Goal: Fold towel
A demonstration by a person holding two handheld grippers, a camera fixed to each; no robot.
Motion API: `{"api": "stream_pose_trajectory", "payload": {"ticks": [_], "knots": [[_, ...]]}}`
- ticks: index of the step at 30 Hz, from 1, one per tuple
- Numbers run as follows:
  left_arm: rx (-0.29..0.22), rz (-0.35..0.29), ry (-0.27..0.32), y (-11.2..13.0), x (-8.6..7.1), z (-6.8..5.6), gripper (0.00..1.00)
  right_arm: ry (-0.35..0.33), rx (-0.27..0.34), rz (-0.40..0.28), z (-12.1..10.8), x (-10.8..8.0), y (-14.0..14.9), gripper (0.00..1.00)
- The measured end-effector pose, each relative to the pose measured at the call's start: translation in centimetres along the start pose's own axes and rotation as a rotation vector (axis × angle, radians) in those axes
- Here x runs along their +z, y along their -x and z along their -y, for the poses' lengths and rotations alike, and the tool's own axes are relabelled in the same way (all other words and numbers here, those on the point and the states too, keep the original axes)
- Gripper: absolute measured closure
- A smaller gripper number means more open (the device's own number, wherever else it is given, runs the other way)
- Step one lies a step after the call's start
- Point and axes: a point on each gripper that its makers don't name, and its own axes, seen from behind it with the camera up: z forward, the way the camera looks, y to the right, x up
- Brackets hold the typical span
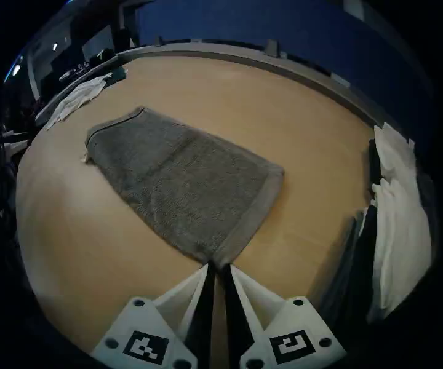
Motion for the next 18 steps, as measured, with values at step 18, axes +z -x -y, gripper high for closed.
{"api": "stream_pose_trajectory", "payload": {"ticks": [18], "knots": [[-0.001, -0.008, 0.001, -0.5, -0.3, 0.5, 0.06, -0.006, -0.025, -0.084, 0.8, -2.0, -4.6, 0.93]]}}
